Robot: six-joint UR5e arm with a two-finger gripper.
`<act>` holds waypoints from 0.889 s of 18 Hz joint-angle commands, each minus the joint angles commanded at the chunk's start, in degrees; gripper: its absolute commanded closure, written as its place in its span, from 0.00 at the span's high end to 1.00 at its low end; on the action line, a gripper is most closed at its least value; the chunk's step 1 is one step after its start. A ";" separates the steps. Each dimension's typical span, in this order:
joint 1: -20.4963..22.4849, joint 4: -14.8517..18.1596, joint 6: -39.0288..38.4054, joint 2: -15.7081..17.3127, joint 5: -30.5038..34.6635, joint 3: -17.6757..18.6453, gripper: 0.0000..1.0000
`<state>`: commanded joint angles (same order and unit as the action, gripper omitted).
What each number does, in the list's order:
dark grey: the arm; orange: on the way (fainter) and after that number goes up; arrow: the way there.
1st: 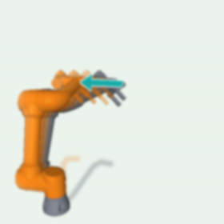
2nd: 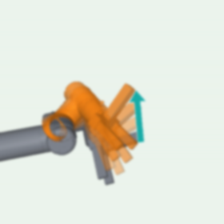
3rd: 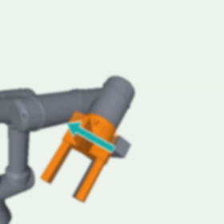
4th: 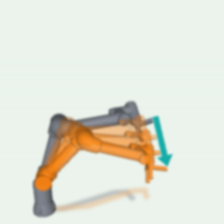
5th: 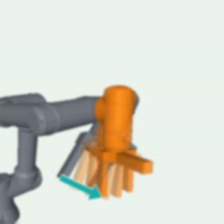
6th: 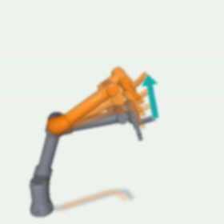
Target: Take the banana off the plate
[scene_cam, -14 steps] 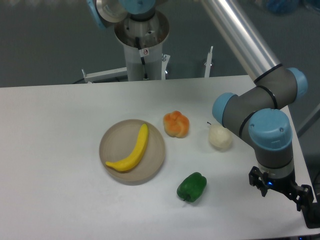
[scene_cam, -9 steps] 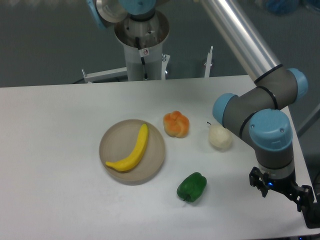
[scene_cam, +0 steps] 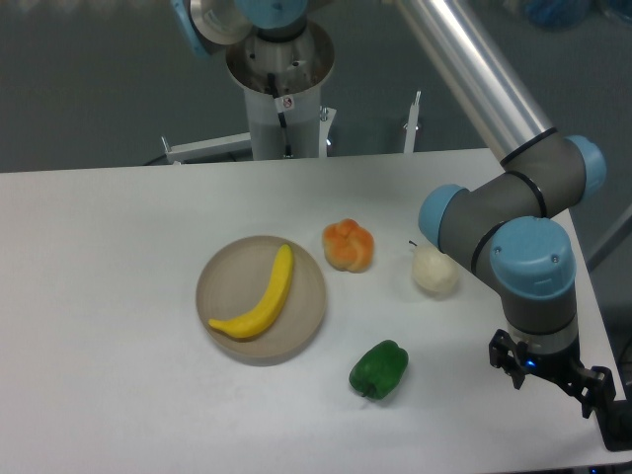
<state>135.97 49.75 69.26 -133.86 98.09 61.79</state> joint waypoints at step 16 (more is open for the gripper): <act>-1.76 10.35 -5.27 10.19 -3.59 10.89 1.00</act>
<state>134.21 60.10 63.99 -123.67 94.50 72.68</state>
